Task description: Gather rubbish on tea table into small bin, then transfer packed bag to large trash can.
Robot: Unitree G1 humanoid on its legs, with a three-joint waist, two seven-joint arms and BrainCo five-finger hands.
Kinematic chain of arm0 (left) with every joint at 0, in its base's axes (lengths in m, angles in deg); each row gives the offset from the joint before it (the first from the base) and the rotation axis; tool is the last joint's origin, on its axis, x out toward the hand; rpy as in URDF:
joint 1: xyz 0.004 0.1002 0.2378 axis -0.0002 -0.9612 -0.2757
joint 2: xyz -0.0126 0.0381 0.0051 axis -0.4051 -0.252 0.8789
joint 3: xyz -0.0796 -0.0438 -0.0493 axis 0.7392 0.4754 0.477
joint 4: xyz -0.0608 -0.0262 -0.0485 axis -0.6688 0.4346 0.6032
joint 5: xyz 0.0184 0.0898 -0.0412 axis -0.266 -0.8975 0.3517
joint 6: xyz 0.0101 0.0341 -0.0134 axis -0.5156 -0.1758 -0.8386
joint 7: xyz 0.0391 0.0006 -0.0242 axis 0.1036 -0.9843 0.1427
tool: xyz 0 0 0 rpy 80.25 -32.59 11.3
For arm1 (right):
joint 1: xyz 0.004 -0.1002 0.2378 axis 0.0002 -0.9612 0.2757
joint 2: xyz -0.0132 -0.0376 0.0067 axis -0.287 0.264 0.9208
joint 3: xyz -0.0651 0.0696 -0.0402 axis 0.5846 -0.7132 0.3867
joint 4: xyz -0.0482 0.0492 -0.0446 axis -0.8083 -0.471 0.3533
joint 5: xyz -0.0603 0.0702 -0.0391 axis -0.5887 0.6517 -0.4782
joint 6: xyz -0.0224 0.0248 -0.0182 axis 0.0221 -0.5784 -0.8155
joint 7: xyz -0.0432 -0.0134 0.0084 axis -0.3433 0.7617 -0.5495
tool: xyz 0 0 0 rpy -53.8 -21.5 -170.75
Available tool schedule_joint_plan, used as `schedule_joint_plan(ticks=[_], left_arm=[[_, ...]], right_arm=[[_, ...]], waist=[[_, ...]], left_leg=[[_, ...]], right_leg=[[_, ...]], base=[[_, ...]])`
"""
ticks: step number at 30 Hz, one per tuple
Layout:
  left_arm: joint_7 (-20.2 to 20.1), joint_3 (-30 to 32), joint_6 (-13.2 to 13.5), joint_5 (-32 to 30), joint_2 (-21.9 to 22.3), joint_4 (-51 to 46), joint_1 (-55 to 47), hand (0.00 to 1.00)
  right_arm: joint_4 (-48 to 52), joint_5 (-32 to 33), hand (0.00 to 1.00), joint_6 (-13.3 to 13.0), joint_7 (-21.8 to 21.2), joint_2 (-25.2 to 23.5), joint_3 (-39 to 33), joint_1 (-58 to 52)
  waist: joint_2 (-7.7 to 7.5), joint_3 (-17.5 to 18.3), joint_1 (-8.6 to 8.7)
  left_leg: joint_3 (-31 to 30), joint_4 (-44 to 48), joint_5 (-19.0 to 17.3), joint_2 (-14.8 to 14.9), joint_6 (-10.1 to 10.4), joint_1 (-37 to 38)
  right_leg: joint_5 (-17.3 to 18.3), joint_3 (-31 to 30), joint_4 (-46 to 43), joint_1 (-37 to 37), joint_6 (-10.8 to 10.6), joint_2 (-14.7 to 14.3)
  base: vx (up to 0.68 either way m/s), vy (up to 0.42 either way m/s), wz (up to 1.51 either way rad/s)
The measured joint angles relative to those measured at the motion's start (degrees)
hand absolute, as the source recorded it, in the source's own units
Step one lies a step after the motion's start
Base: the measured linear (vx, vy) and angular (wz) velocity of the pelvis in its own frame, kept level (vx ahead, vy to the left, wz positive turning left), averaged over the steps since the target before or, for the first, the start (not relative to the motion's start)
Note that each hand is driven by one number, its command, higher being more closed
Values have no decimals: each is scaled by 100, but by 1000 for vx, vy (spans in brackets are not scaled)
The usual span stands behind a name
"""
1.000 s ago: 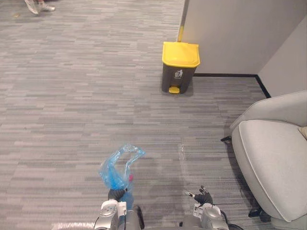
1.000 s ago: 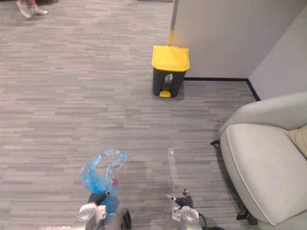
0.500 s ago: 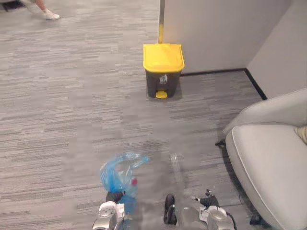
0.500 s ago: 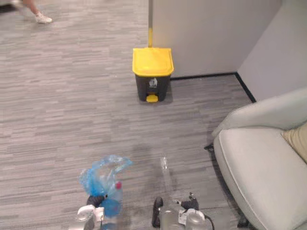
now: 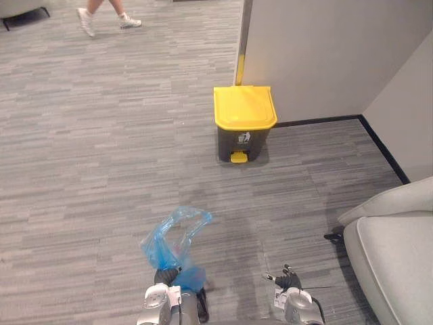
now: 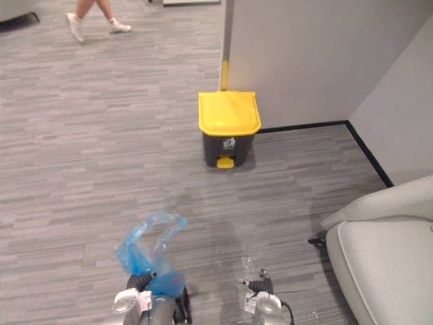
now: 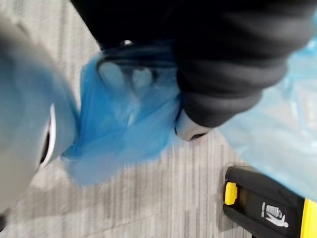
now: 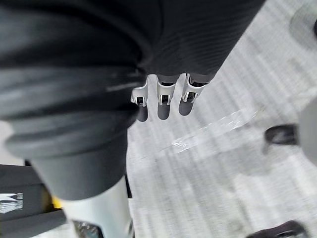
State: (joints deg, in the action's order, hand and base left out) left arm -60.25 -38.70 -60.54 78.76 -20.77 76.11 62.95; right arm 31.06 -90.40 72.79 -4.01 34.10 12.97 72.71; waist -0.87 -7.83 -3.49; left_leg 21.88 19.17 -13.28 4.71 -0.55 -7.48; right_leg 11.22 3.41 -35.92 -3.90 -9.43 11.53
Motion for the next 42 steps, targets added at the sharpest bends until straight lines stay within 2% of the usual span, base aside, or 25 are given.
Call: schedule_joint_plan(ticks=[2,4,7,8,9,11,13,14,15,16,17,18,20,22,23,25,26,27,29,32,35,36,38,41,42], left_arm=[[9,-49,-15,0,-76,5,-24,100],[38,-41,-23,3,-103,13,-27,100],[59,21,-25,3,-63,17,40,100],[64,21,-18,3,-93,40,73,100],[64,8,-9,0,-205,167,116,100],[66,11,-21,-4,-133,405,203,100],[67,37,-18,-9,-65,407,196,100],[65,67,-19,-10,-47,405,187,100],[48,72,-17,-10,-17,368,210,100],[31,80,-15,-10,25,265,232,100],[22,79,-13,-7,46,224,201,100],[-9,84,-5,-5,107,106,154,100],[-20,125,-6,-1,206,-14,125,100],[-34,141,-10,-1,222,-16,88,100],[-42,155,-11,-1,226,-18,73,100],[-48,171,-10,0,248,-36,71,100],[-48,165,-13,1,240,23,51,100],[-44,152,-7,1,144,14,33,100],[-45,116,-16,-5,67,17,88,100],[-44,64,-15,-7,19,80,25,100],[-40,40,-23,-9,-39,168,5,100],[-27,38,-22,-7,-97,220,20,100],[-1,45,-28,-5,-116,237,19,100],[1,64,-27,-4,-113,259,20,100],[0,60,-23,-3,-134,332,17,100]], right_arm=[[6,0,0,1,-5,-5,67,-70],[50,-2,0,-10,-3,5,81,-65],[30,-4,0,-22,-4,19,90,-35],[-4,-4,0,-25,-5,25,91,43],[-75,-4,0,-26,-7,37,98,23],[-133,-4,0,-18,-7,188,44,110],[-228,-4,0,-3,4,310,-79,209],[-231,-4,0,10,5,315,-86,175],[-228,0,0,21,-2,278,-72,55],[-193,8,0,20,-2,263,-3,17],[-188,10,0,19,0,260,33,19],[-135,14,0,13,3,243,104,32],[-26,22,0,9,0,209,147,37],[0,23,0,11,2,167,143,49],[21,23,0,12,6,151,131,67],[43,25,0,12,21,126,18,5],[-29,26,0,39,25,128,-19,-23],[-31,25,0,45,19,5,-16,-75],[-24,22,0,45,13,-49,-32,-85],[-12,18,0,33,2,-45,-38,-42],[-9,5,0,25,-20,-48,-13,-73],[-12,3,0,26,-34,-66,-1,-69],[-1,-2,0,23,-38,-38,10,-46],[-12,-5,0,13,-37,-26,27,-24],[-50,-10,0,13,-39,-20,71,-32]], waist=[[8,-3,50],[-43,9,78],[-25,-7,161],[-16,-12,205],[-127,3,299],[75,23,326],[227,-41,313],[263,-62,321],[264,-68,315],[226,-87,297],[212,-93,288],[181,-109,258],[192,-112,181],[180,-104,45],[159,-122,9],[237,-82,15],[179,-55,-2],[-28,51,54],[-153,100,12],[-118,83,-10],[-8,55,0],[53,17,58],[43,8,72],[38,11,101],[-20,46,116]], left_leg=[[13,-16,-161,-19,21,267],[72,-139,-311,-26,60,638],[40,-503,-364,18,126,1078],[-16,-646,-389,56,245,1220],[-191,-843,-387,-80,357,1365],[-438,-998,-305,49,490,1482],[-716,-957,-107,173,618,1566],[-769,-788,-83,191,648,1556],[-857,-61,-45,344,705,1364],[-920,1321,186,548,712,870],[-933,1782,265,636,685,668],[-851,2855,89,850,542,192],[-792,3354,-137,1023,457,-371],[-660,2875,-260,1065,449,-684],[-657,2241,-250,992,449,-824],[-810,783,209,794,447,-864],[-850,537,631,605,471,-783],[-788,265,637,319,390,-724],[-623,324,463,159,247,-728],[-444,279,245,79,176,-421],[-234,67,61,55,140,138],[-190,16,2,60,92,276],[-182,-142,-74,63,79,503],[-164,-425,-94,142,201,828],[-151,-554,-56,121,372,959]], right_leg=[[119,-85,-1195,-618,64,14],[361,199,-1500,-1222,358,-19],[523,711,-646,-1604,574,-263],[305,789,260,-1681,648,-493],[-528,664,1198,-1587,961,-622],[-469,728,1235,-1452,1101,-779],[-186,877,1144,-1336,1208,-811],[-145,932,1179,-1211,1227,-834],[-113,1037,1383,-876,1259,-878],[-102,1093,1697,-431,1265,-899],[-85,1091,1802,-285,1278,-899],[43,1036,2048,54,1275,-913],[115,946,2187,283,1219,-944],[139,804,2228,463,1161,-894],[183,737,2242,566,1071,-805],[338,679,2212,686,762,-696],[429,505,2230,704,592,-605],[401,372,2376,700,564,-399],[274,290,2457,712,415,-205],[202,93,2046,697,301,-76],[-54,-109,194,-37,168,41],[18,-108,-560,-415,231,89],[375,97,-883,-763,404,24],[531,578,-274,-1115,580,-263],[310,611,517,-1199,656,-465]], base=[[322,72,-1],[386,-4,-4],[336,-86,9],[353,-138,37],[464,-160,41],[426,-132,15],[427,-179,11],[407,-170,42],[466,-155,46],[390,-124,38],[361,-53,15],[270,44,-9],[279,82,-29],[252,156,-44],[264,223,-29],[262,265,-15],[265,277,6],[267,258,9],[290,208,-3],[223,167,-30],[199,99,-31],[216,61,-13],[163,-26,-5],[228,-113,0],[314,-160,6]])
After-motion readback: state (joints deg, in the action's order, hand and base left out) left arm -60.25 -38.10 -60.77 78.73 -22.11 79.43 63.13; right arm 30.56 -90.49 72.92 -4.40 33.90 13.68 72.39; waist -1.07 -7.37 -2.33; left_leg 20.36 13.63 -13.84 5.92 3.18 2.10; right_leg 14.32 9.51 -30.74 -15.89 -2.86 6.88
